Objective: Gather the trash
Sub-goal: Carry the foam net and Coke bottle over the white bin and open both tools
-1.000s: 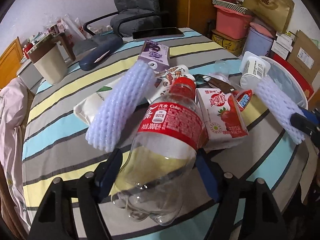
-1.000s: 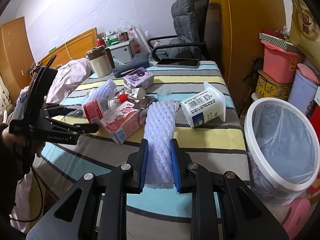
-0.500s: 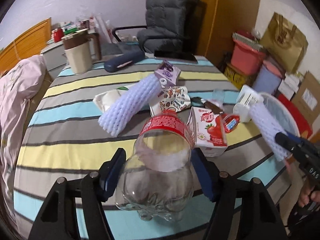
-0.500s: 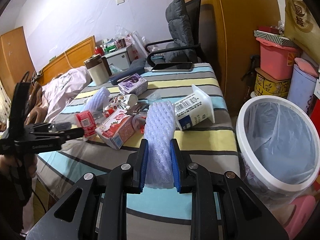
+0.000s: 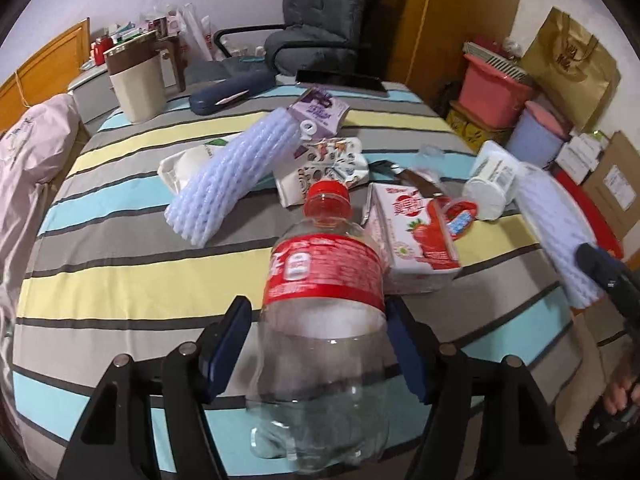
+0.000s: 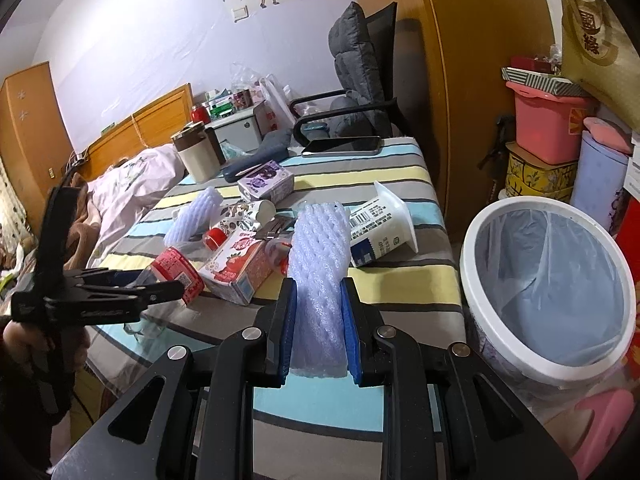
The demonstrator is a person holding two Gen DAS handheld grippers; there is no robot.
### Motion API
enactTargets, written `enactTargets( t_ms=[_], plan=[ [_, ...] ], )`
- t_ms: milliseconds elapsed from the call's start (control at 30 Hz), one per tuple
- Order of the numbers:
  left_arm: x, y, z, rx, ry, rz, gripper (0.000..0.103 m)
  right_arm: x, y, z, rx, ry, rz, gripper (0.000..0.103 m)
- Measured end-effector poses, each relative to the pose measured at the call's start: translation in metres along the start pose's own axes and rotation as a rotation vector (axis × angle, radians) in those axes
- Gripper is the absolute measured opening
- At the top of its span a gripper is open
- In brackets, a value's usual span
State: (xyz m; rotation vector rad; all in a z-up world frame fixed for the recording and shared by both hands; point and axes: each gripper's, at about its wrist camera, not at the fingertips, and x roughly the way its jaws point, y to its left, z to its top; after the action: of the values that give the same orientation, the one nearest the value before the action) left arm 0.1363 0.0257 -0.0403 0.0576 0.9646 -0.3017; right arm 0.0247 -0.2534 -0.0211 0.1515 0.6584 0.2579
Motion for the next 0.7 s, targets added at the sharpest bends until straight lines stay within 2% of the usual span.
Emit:
enactTargets(
  t_ms=[100, 300, 567, 700],
  plan=[
    [-0.001, -0.007, -0.001, 0.027, 0.007, -0.026, 0.065, -0.002, -0.001, 0.001, 0.001, -0.007, -0.004, 0.024],
    [-0.01, -0.009, -0.003, 0.027, -0.019, 0.011, 0.064, -0.005, -0.004, 0.001, 0.012, -0.016, 0.001, 0.024],
    [-0.048, -0.012, 0.003, 0.01, -0.131, 0.029, 0.064, -0.014, -0.009, 0.003, 0.021, -0.05, 0.003, 0.024],
    [-0.064, -0.034, 0.013, 0.055, -0.188, -0.01, 0.064, -0.029, -0.022, 0.009, 0.038, -0.095, -0.024, 0.024]
  ],
)
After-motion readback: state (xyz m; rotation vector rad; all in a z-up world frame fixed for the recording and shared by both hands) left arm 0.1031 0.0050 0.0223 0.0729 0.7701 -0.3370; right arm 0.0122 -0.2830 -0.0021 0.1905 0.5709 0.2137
